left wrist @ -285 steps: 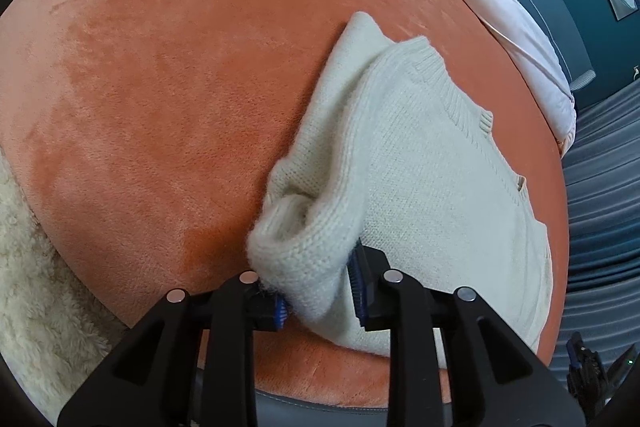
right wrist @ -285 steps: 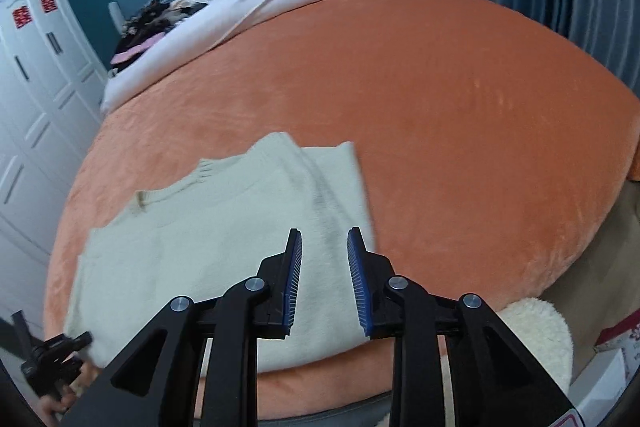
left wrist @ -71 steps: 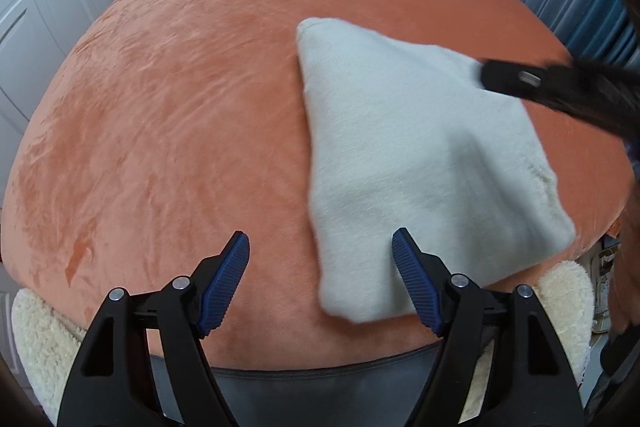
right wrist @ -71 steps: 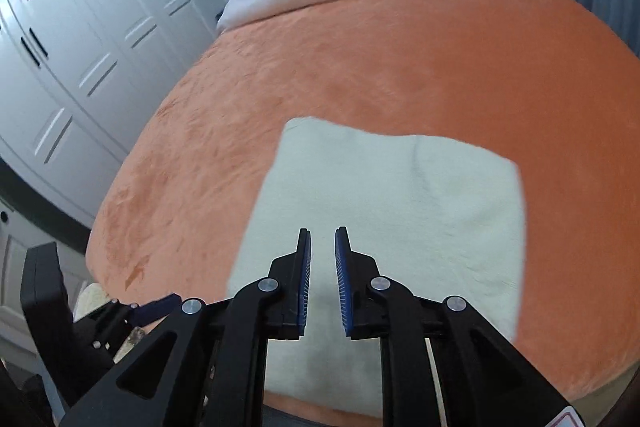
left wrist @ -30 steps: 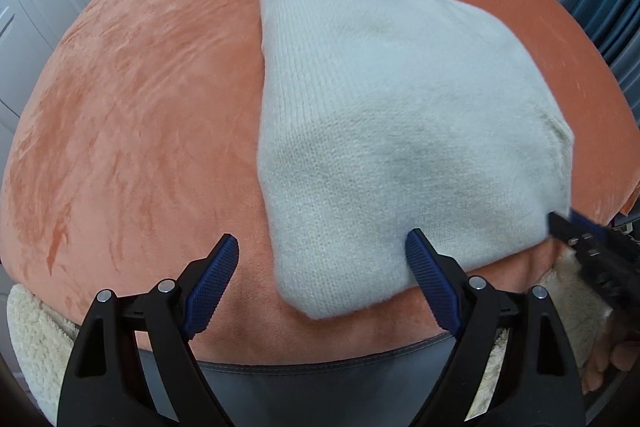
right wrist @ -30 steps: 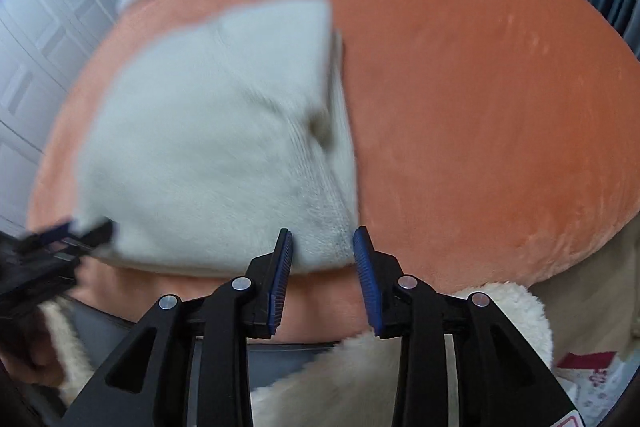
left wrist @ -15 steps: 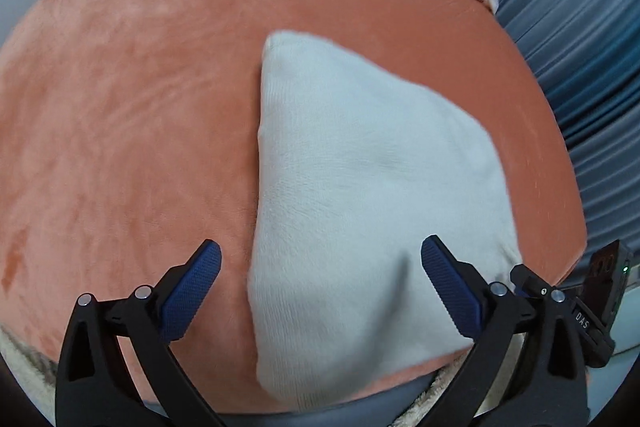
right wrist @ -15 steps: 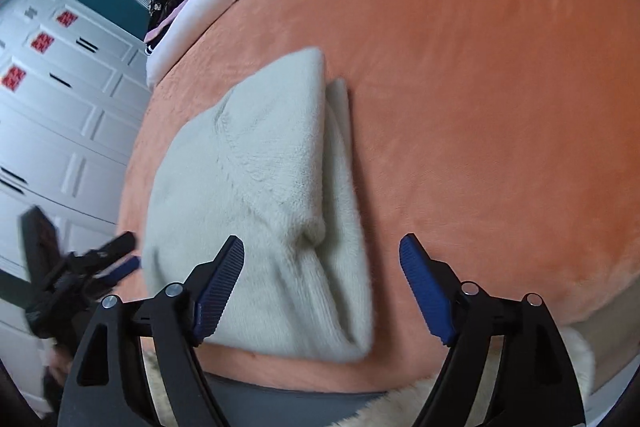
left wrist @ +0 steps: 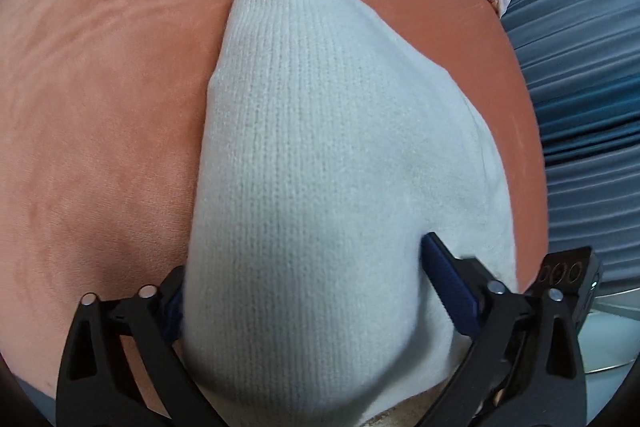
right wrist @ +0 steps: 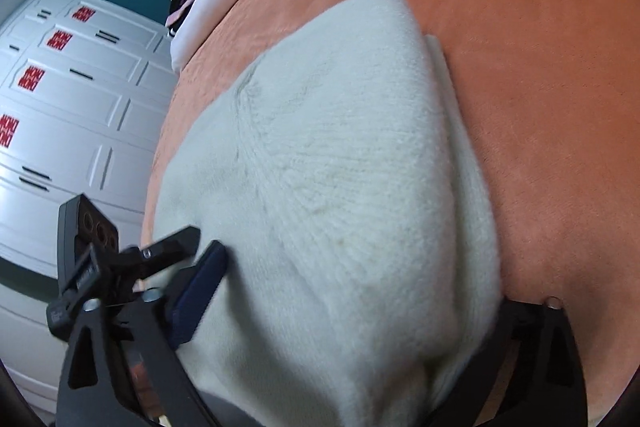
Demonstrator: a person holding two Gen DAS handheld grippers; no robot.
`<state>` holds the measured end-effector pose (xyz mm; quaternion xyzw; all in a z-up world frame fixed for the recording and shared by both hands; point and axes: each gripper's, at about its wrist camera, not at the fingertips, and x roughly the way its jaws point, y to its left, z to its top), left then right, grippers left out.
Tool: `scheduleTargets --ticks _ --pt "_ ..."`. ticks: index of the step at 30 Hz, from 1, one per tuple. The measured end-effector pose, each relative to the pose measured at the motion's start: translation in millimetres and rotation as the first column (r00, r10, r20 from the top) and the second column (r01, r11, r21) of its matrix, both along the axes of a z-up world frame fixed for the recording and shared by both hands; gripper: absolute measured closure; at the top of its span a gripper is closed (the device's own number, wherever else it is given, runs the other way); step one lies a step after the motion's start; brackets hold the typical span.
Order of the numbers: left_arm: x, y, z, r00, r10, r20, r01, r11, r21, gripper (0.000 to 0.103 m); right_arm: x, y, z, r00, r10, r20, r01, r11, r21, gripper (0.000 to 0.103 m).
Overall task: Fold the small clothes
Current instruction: 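Grasp the cardigan bundle with both grippers and lift it off the bedspread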
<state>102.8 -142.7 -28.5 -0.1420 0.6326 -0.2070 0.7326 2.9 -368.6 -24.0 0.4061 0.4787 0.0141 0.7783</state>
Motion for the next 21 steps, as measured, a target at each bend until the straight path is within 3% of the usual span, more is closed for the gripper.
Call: scheduleTargets --ticks 1,3,7,13,21 --pt "-3 -4 6 1.0 -0.01 0.018 0.009 1.0 0.021 0.016 1 -2 4 1.0 -0.012 0.006 0.012 1.0 0.002 0.057" --pt "-6 -11 19 0.998 -0.037 0.051 0.034 0.998 0.06 0.028 -2 -1 18 0.999 -0.024 0.037 0.024 1.0 -0.001 0.066" --pt "-20 -28 50 0.988 -0.118 0.102 0.108 0.99 0.095 0.036 -14 14 55 0.997 -0.014 0.071 0.024 0.991 -0.131 0.068" --pt "-52 -43 76 0.965 -0.232 0.124 0.223 0.971 0.085 0.036 -71 9 77 0.988 -0.128 0.088 0.137 0.985 -0.106 0.068" --pt "-93 -60 114 0.928 -0.331 0.172 0.329 0.943 0.039 0.036 -129 2 130 0.966 -0.204 0.158 0.231 0.956 -0.179 0.068"
